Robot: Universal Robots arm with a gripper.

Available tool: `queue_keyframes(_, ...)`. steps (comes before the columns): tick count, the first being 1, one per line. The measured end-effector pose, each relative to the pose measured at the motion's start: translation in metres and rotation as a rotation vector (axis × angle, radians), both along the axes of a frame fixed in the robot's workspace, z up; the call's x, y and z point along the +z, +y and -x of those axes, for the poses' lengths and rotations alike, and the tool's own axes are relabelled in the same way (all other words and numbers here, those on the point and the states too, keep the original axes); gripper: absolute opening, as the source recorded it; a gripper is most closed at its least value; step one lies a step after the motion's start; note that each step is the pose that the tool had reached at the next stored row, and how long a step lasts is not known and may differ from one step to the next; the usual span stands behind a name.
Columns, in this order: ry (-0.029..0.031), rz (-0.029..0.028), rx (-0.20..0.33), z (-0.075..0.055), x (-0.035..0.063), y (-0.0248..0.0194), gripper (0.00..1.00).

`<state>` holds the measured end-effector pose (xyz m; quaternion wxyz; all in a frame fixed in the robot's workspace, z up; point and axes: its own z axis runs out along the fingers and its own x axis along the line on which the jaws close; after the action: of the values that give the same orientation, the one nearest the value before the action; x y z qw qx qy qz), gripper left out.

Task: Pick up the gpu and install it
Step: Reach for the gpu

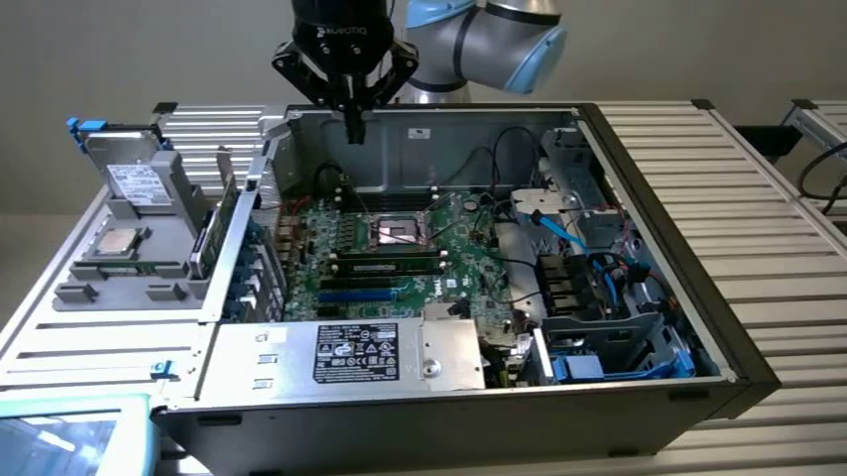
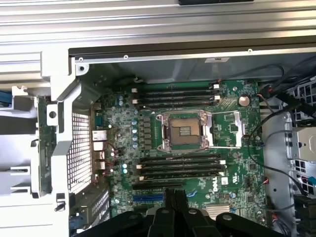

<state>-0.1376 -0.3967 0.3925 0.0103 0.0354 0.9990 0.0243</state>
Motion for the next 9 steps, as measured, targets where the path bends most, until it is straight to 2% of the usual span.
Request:
queue_keyframes(6,0.0000,0.0000,0.000,0.028,-0.0013,0.0053,0.16)
queue_keyframes(9,-0.0001,-0.0001,0.000,0.041,-0.0025,0.0086,0.28)
